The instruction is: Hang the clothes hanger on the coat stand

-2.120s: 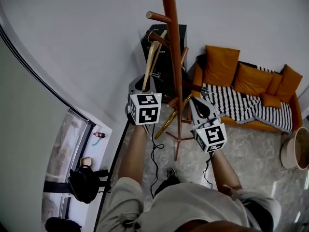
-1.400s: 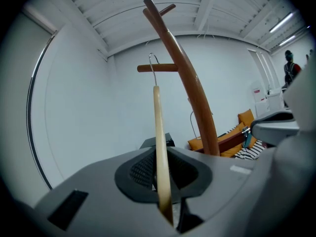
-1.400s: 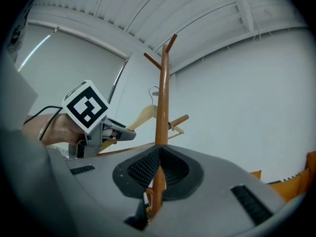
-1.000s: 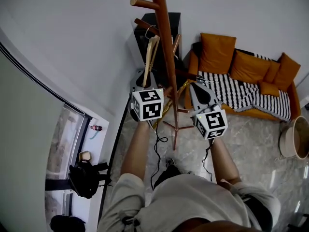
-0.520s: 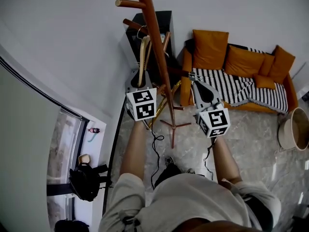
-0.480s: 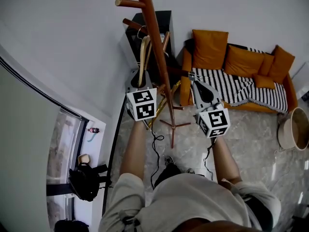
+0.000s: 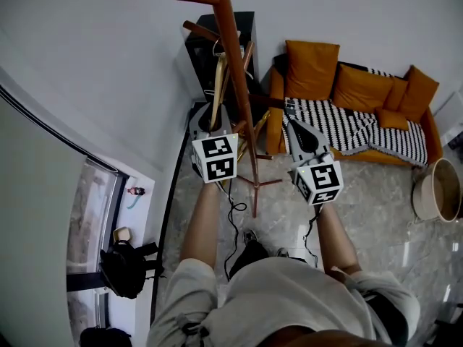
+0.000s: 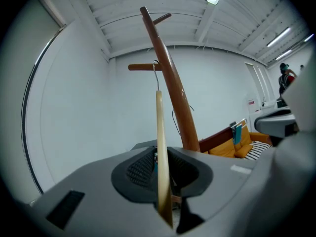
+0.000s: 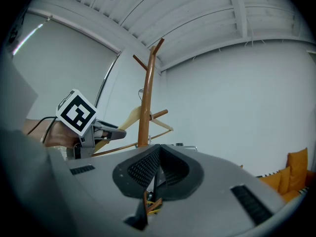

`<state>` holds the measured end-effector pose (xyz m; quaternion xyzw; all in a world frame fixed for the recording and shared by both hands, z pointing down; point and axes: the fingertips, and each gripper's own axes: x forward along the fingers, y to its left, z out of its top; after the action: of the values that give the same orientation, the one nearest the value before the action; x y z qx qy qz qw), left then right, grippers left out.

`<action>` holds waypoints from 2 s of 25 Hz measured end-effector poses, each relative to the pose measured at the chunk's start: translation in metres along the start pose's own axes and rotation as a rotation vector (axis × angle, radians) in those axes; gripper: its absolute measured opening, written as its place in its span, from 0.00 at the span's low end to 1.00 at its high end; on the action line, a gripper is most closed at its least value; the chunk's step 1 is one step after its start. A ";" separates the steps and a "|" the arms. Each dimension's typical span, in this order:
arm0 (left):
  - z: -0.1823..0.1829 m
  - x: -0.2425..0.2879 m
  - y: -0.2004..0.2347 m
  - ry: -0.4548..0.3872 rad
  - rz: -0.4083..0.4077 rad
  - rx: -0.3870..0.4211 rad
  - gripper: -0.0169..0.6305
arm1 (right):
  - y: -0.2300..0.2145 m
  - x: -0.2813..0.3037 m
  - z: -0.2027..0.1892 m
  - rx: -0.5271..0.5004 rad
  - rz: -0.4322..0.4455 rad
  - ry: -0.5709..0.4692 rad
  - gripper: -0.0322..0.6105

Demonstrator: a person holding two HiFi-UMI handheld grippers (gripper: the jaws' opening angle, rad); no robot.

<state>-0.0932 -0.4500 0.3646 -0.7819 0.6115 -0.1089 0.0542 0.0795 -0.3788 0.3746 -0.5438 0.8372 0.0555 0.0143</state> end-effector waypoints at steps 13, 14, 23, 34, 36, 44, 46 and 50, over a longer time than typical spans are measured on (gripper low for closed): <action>0.009 -0.027 0.000 -0.055 -0.011 -0.051 0.20 | 0.020 -0.009 -0.002 0.013 0.034 -0.002 0.06; 0.010 -0.030 -0.001 -0.054 -0.012 -0.051 0.20 | 0.022 -0.010 -0.002 0.014 0.036 -0.001 0.06; 0.026 -0.059 -0.009 -0.096 -0.029 -0.082 0.21 | 0.026 -0.025 0.001 0.012 0.055 -0.008 0.06; 0.020 -0.117 -0.016 -0.142 0.024 -0.157 0.21 | 0.036 -0.060 0.010 0.004 0.092 -0.039 0.06; 0.009 -0.135 -0.014 -0.144 0.056 -0.163 0.20 | 0.038 -0.070 0.009 0.005 0.096 -0.045 0.06; -0.040 -0.193 -0.026 -0.124 0.169 -0.241 0.04 | 0.044 -0.105 -0.006 -0.003 0.126 -0.030 0.06; -0.050 -0.202 -0.039 -0.115 0.163 -0.230 0.04 | 0.048 -0.113 -0.007 -0.007 0.140 -0.035 0.06; -0.066 -0.221 -0.057 -0.097 0.143 -0.237 0.04 | 0.055 -0.130 -0.007 -0.017 0.148 -0.043 0.06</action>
<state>-0.1059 -0.2188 0.4184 -0.7417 0.6707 0.0061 -0.0015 0.0827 -0.2390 0.3969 -0.4791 0.8742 0.0752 0.0233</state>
